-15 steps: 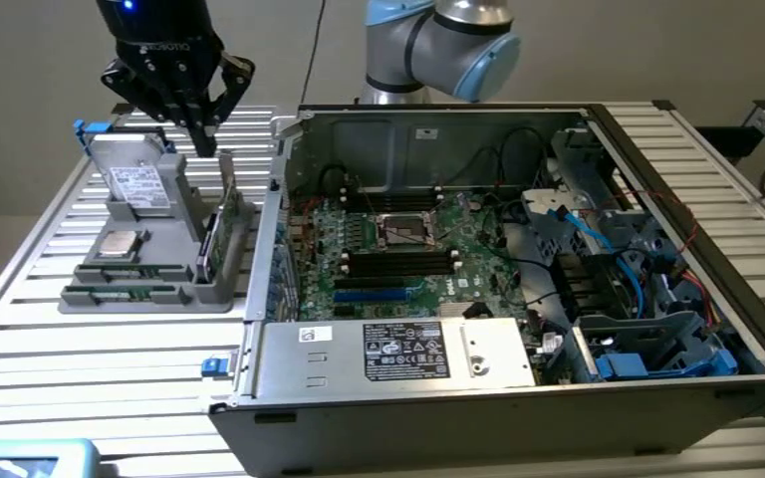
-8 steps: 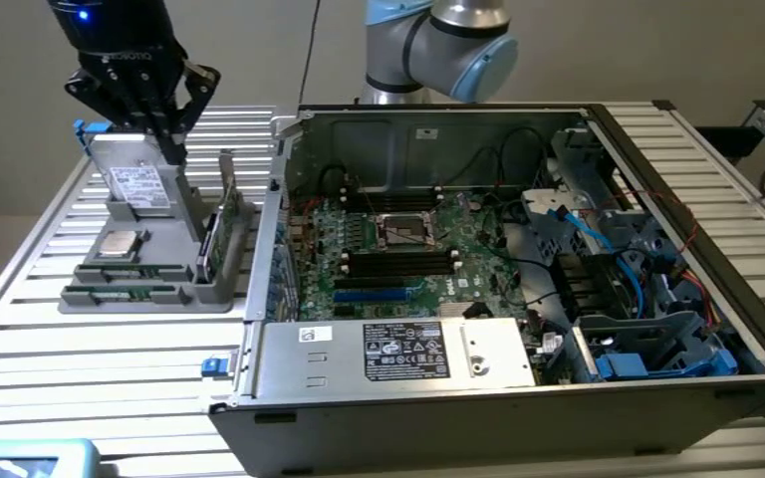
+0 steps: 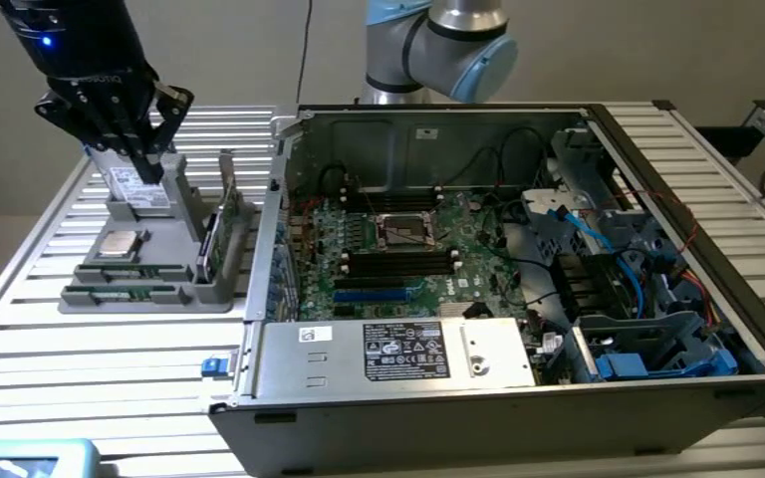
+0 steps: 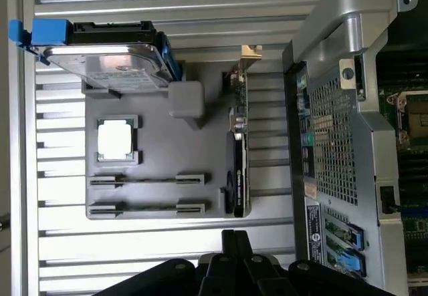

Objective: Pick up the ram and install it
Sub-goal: 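Reach for the ram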

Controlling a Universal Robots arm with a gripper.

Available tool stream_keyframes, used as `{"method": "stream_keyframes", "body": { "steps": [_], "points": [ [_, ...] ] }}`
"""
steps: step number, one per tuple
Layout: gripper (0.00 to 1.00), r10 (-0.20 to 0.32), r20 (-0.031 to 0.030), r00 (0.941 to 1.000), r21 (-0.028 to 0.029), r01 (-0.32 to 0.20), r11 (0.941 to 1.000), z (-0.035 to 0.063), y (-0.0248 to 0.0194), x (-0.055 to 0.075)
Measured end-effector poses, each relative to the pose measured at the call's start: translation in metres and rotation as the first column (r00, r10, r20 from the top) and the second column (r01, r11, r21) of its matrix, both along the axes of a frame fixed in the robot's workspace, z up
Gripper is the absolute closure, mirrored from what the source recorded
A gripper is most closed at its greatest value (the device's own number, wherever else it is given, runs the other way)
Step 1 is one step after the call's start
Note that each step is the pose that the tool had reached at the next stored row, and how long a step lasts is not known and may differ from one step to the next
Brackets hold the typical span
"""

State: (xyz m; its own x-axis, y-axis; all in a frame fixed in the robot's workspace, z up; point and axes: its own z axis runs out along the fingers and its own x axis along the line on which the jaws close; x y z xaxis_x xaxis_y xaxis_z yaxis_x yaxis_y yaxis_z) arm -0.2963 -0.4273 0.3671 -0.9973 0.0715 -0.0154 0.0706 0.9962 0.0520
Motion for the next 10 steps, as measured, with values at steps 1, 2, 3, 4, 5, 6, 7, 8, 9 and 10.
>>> {"method": "stream_keyframes", "body": {
  "steps": [1, 2, 3, 4, 5, 6, 7, 8, 9, 10],
  "points": [
    [0.89, 0.000, -0.0003, 1.0000, 0.0000, 0.000, 1.0000, -0.0017, -0.0013, -0.003],
    [0.89, 0.000, -0.0008, 1.0000, 0.0000, 0.000, 1.0000, -0.0034, -0.0024, -0.006],
    [0.89, 0.000, -0.0012, 1.0000, 0.0000, 0.000, 1.0000, -0.0053, -0.0032, -0.009],
    [0.89, 0.000, -0.0019, 1.0000, 0.0000, 0.000, 1.0000, -0.0072, -0.0037, -0.013],
    [0.89, 0.000, -0.0031, 1.0000, 0.0000, 0.000, 1.0000, -0.0090, -0.0041, -0.017],
    [0.89, 0.000, -0.0046, 1.0000, 0.0000, 0.000, 1.0000, -0.0108, -0.0044, -0.020],
    [0.89, 0.000, -0.0068, 1.0000, 0.0000, 0.000, 1.0000, -0.0124, -0.0047, -0.024],
    [0.89, 0.000, -0.0096, 1.0000, 0.0000, 0.000, 1.0000, -0.0140, -0.0048, -0.027],
    [0.89, 0.000, -0.0126, 0.9999, 0.0000, 0.000, 1.0000, -0.0156, -0.0049, -0.031],
    [0.89, 0.000, -0.0158, 0.9999, 0.0001, 0.000, 1.0000, -0.0171, -0.0049, -0.034]
  ]
}}
